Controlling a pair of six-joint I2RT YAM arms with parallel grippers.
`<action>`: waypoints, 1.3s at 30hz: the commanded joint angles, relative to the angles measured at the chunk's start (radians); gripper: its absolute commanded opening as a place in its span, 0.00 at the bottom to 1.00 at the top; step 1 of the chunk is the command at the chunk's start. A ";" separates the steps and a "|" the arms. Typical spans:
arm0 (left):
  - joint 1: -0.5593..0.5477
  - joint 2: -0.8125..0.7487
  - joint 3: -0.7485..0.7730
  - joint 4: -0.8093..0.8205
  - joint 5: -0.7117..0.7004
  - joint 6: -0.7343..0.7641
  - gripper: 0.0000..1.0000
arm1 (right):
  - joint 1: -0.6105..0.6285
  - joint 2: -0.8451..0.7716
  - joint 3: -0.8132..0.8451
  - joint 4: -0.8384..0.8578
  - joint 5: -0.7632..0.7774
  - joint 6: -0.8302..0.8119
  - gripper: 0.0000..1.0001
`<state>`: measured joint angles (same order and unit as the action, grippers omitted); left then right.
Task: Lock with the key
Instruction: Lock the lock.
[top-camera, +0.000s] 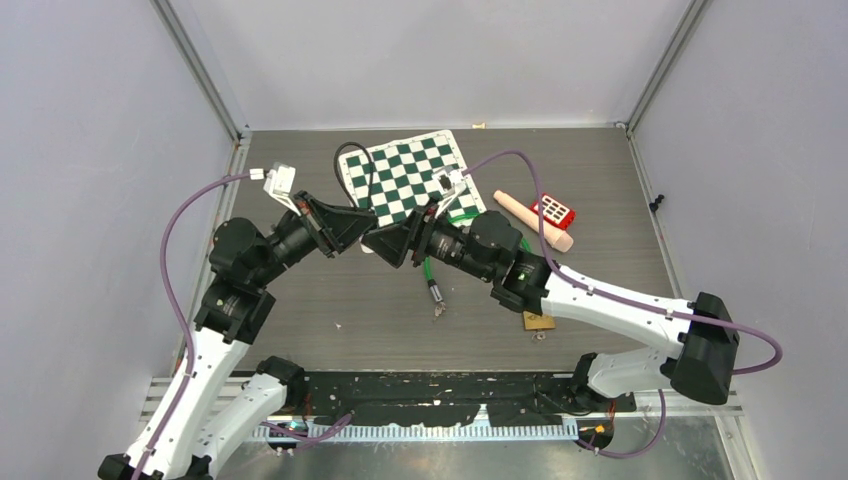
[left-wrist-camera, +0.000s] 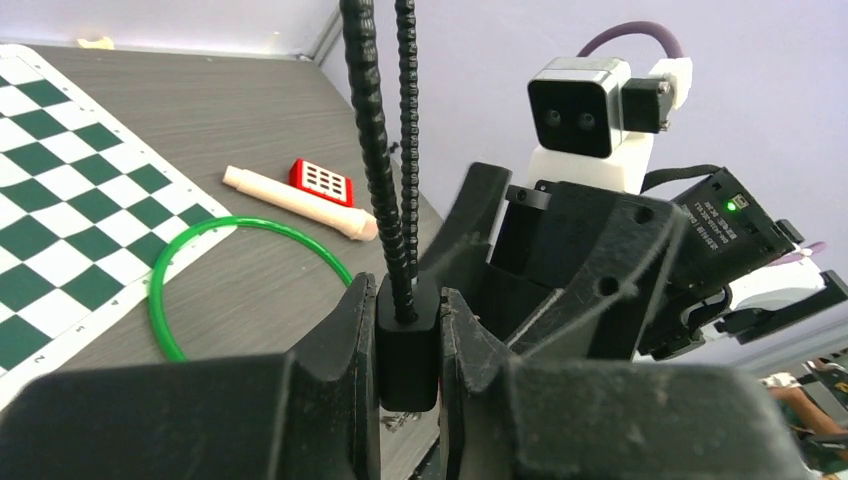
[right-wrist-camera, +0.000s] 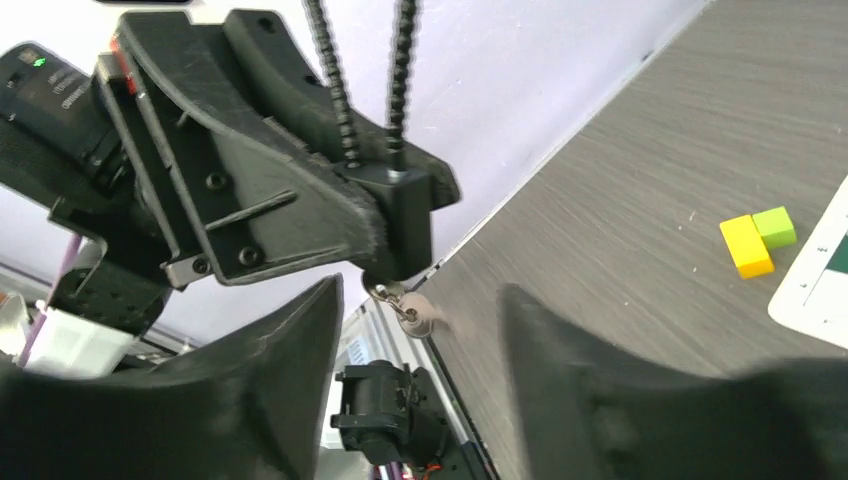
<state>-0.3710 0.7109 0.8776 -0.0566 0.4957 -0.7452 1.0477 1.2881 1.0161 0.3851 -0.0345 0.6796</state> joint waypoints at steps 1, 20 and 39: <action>0.004 -0.017 0.058 0.021 -0.020 0.054 0.00 | -0.040 -0.052 0.005 -0.022 -0.056 -0.083 0.79; 0.004 -0.018 0.009 0.220 0.115 -0.146 0.00 | -0.078 0.064 -0.088 0.474 -0.324 0.249 0.51; 0.004 -0.030 -0.007 0.281 0.136 -0.207 0.00 | -0.078 0.130 -0.084 0.666 -0.363 0.347 0.29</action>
<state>-0.3664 0.6922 0.8650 0.1402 0.6136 -0.9390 0.9714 1.4067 0.9154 0.9817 -0.3790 0.9993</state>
